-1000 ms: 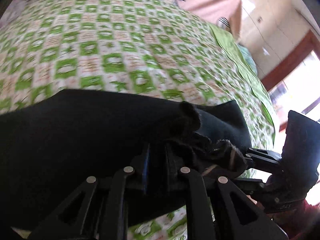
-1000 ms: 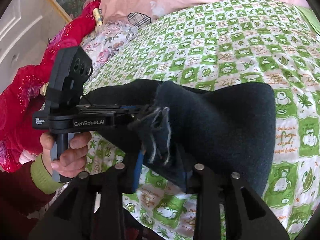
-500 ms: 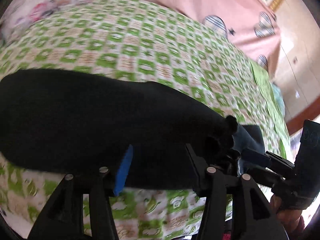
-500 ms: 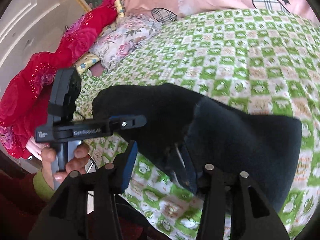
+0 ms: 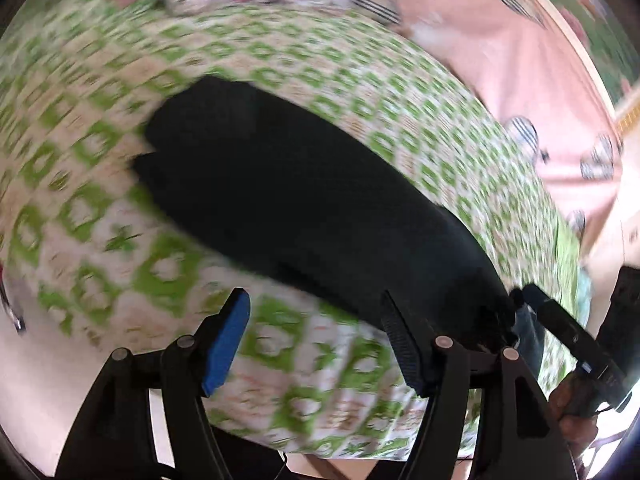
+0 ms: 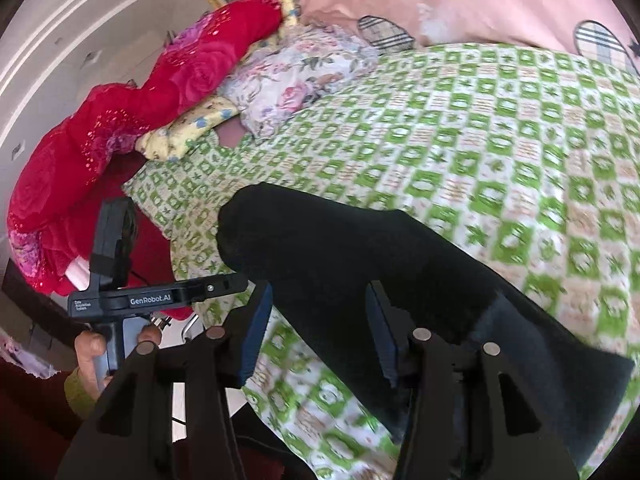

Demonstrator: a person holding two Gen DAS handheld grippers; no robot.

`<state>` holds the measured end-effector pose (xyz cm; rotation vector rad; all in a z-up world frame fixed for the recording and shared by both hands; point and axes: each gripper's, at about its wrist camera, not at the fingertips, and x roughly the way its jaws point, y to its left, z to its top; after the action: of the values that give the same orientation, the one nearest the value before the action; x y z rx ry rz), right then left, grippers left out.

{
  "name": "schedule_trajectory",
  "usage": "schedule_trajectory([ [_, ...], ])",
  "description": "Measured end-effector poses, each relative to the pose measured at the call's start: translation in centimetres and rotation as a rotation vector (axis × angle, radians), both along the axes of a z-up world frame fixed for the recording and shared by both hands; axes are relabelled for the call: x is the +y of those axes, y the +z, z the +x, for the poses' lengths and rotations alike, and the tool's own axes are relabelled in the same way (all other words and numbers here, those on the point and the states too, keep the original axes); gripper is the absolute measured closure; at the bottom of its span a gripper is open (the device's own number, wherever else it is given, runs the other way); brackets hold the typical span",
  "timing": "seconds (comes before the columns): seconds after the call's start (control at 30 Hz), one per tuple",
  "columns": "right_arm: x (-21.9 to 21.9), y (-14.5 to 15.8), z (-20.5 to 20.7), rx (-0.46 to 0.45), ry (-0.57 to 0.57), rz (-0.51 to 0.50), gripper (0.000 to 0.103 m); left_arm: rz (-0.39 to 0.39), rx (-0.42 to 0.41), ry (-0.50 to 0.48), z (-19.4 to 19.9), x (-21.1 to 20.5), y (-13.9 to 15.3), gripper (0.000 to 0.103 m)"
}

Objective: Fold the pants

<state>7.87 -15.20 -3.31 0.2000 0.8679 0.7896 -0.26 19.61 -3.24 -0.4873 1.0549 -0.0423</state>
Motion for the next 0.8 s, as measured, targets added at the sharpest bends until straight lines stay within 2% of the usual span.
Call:
schedule_trajectory([
  [0.17, 3.3, 0.1, 1.1, 0.01, 0.081, -0.005, 0.053, -0.008, 0.018, 0.109, -0.7, 4.4, -0.4, 0.034],
  [0.37, 8.1, 0.6, 2.7, 0.012, 0.194, -0.078, 0.053, -0.084, 0.1, 0.21, 0.0, 8.3, -2.1, 0.034],
  [0.53, 12.2, 1.1, 6.4, 0.046, 0.292, -0.127, 0.053, -0.19, 0.152, 0.268, 1.5, 10.5, -3.8, 0.034],
  [0.63, 14.3, 1.1, 9.5, 0.081, 0.324, -0.146, 0.053, -0.215, 0.17, 0.298, 2.4, 10.9, -4.3, 0.031],
  [0.8, 17.9, -0.2, 14.3, 0.14, 0.374, -0.174, 0.053, -0.168, 0.215, 0.337, 4.8, 10.9, -4.5, 0.028],
])
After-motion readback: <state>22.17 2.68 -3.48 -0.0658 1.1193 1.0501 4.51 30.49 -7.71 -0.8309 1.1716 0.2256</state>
